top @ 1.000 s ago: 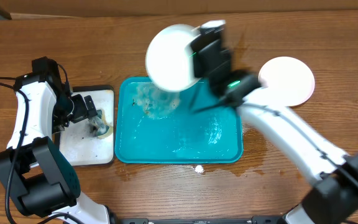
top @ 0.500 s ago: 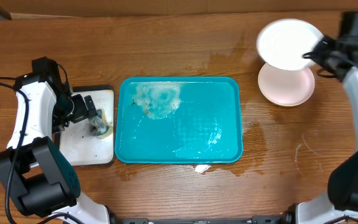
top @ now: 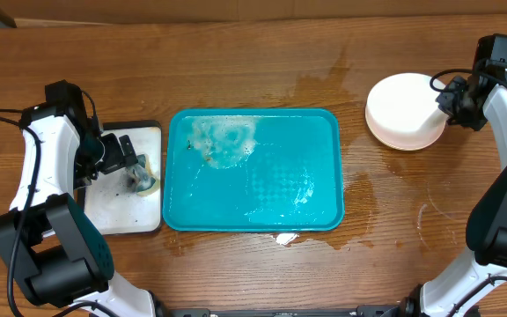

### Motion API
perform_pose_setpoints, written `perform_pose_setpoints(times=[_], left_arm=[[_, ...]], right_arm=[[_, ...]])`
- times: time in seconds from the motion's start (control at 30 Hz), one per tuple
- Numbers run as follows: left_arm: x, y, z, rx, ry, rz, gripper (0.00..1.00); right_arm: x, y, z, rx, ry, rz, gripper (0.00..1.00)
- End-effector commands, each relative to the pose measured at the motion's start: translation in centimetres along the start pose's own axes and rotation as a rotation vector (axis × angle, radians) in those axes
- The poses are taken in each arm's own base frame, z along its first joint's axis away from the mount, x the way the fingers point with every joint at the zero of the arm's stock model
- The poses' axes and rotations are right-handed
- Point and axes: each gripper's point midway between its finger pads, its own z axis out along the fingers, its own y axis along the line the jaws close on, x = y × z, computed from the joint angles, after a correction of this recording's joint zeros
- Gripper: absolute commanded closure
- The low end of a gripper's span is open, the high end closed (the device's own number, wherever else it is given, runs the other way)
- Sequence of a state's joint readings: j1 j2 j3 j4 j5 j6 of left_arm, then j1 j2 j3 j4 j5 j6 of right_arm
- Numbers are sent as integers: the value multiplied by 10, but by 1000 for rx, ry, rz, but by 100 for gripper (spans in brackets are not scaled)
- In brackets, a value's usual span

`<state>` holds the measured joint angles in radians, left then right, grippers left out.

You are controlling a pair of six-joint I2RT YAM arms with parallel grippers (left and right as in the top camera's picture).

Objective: Clean dirty plates on tray and stack at the side
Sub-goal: 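Release the white plate on the stack and open the right gripper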

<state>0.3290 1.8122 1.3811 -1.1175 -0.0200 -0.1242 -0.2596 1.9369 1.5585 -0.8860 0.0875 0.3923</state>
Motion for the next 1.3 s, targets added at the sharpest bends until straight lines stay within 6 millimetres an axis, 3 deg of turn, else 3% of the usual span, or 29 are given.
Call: perform_pose_setpoints(times=[0.0,0.13,0.2,0.27,0.3,0.37,0.47,1.27], left_arm=[[1,0,0,-6,0,-12,0],[1,0,0,-6,0,-12,0],[1,0,0,-6,0,-12,0],[1,0,0,-6,0,-12,0],[1,0,0,-6,0,-12,0],[1,0,0,-6,0,-12,0],[1,0,0,-6,0,-12,0],[1,0,0,-6,0,-12,0]], right_arm=[[-4,-2,-8,17,-16,-4,31],[-3,0,-19,1,-13,-4,26],[0,9,-32,-56,10,-6,24],[10,31,-55,-192,70,-74,22],[15,41,-64,-259,98,-109,19],[32,57,-83,-376,174,-155,0],[42,56,-84,-384,219,-145,0],[40,57,-83,-388,210,-146,0]])
